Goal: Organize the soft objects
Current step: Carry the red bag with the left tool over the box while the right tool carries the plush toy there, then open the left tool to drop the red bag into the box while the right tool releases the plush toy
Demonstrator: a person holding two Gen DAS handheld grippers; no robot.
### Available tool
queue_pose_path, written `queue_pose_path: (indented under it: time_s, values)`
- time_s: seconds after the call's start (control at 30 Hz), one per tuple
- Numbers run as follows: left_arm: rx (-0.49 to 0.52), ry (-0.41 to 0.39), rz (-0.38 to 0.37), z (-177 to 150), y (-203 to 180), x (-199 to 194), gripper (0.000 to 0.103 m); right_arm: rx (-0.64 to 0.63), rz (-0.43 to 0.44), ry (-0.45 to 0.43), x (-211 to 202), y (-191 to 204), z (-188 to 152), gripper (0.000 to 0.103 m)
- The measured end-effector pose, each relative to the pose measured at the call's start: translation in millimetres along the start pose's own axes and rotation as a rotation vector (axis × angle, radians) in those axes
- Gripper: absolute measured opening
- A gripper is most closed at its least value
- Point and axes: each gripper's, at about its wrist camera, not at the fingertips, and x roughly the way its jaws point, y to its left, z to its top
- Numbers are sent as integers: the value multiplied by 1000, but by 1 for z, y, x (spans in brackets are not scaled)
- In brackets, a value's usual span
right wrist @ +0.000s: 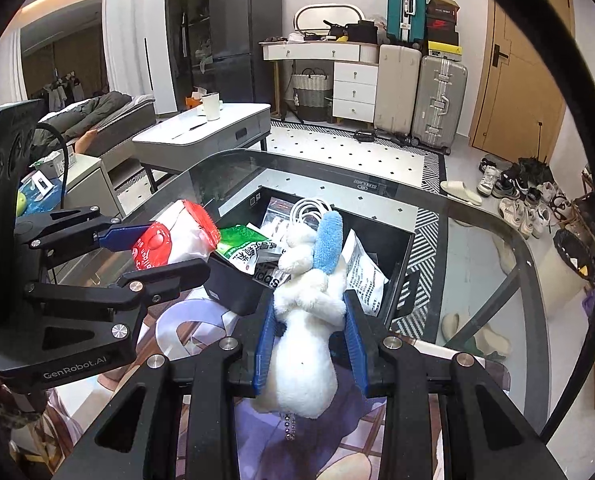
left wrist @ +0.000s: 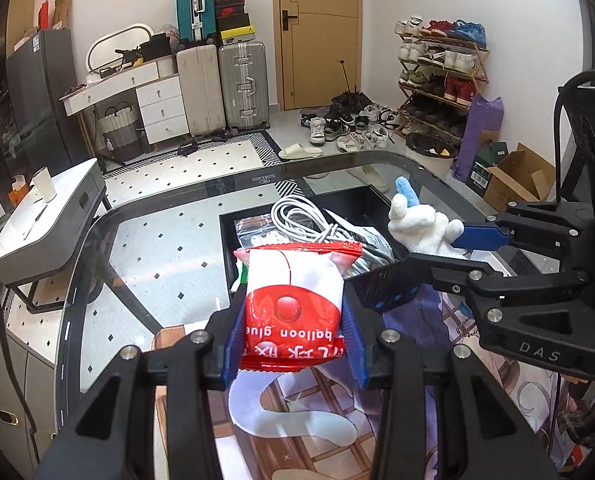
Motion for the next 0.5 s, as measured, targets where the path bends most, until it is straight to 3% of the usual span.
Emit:
queue_pose_path:
  time_s: [0.5]
  values:
    - [13,7,-5,36,11,31,41,23,19,1,29,-21,33,32]
